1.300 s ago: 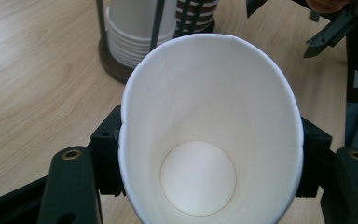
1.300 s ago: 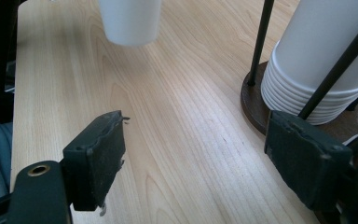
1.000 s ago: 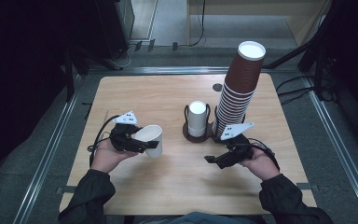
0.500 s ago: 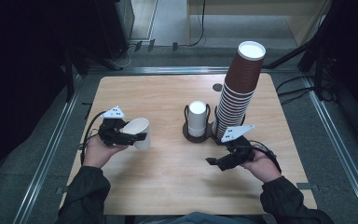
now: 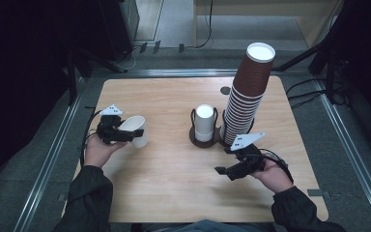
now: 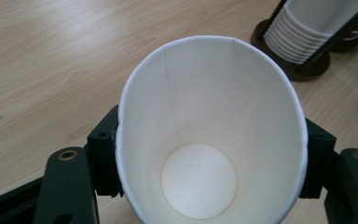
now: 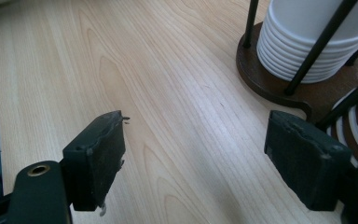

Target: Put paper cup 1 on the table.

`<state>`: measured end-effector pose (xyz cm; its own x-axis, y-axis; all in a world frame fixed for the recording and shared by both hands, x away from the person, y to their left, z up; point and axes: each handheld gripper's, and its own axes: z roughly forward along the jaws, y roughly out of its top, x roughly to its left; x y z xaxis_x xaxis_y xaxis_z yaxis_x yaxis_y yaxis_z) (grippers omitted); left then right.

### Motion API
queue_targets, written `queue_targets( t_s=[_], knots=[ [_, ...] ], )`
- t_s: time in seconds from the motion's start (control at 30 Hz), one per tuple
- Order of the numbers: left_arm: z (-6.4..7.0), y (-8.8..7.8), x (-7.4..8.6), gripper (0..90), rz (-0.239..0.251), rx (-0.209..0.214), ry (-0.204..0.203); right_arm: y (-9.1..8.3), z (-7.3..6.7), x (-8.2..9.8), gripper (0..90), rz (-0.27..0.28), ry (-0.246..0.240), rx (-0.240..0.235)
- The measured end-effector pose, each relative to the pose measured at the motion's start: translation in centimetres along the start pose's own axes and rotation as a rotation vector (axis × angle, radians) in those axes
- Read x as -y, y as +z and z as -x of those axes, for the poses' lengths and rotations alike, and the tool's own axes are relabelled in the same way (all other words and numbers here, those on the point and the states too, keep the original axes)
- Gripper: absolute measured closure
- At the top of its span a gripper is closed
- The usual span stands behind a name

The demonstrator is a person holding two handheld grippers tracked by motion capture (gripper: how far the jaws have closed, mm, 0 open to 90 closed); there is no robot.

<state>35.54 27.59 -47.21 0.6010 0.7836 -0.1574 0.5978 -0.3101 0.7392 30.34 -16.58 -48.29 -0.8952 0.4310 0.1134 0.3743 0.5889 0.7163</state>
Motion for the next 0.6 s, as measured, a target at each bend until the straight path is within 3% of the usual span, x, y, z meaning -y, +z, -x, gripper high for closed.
queue_targets(
  t_s=[0.3, 0.4, 0.6],
  knots=[
    [-2.3, 0.7, 0.2, 28.5, 0.003, -0.055, -0.055, -0.1, 0.3, 0.3, 20.7, -0.006, 0.014, 0.001],
    [-2.7, 0.8, 0.5, 27.3, 0.008, -0.090, -0.046, 0.0, 0.3, 0.3, 20.7, -0.007, 0.015, -0.001],
    [-3.0, 1.1, 1.0, 25.2, -0.004, -0.112, -0.056, 0.1, 0.4, 0.2, 20.7, -0.010, 0.016, -0.007]
  ],
)
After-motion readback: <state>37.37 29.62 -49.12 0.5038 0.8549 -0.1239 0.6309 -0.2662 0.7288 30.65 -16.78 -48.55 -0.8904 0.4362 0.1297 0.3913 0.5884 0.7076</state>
